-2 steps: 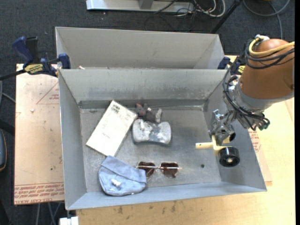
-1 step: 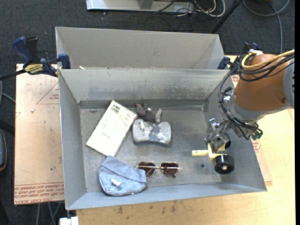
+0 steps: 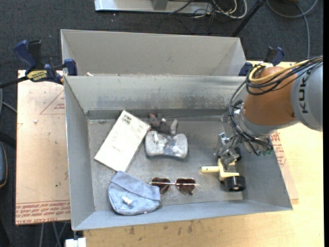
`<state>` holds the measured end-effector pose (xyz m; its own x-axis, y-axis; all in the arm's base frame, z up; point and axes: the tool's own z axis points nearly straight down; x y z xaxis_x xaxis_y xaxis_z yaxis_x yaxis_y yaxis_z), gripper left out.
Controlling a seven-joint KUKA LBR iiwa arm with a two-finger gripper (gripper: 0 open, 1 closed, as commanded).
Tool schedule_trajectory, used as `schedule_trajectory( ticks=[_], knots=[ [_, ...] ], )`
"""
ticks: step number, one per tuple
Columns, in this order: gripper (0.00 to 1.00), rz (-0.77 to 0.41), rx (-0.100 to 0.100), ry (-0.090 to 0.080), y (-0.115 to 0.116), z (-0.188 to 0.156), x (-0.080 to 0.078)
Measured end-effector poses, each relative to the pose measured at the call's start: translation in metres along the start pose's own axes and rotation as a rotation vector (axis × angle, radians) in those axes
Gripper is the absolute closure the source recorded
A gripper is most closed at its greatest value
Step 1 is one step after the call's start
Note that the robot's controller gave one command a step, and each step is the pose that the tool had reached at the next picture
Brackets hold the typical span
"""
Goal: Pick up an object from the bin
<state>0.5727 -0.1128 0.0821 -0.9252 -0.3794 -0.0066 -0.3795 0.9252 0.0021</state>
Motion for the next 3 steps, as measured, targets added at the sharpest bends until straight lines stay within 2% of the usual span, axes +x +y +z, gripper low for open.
schedule_trajectory(
  ticks=[2,3],
  knots=[
    [1.0,0.005,0.002,-0.004,-0.0003,-0.0018,-0.0012],
    [1.0,-0.004,0.006,0.003,0.0023,0.0017,-0.0078]
  ],
)
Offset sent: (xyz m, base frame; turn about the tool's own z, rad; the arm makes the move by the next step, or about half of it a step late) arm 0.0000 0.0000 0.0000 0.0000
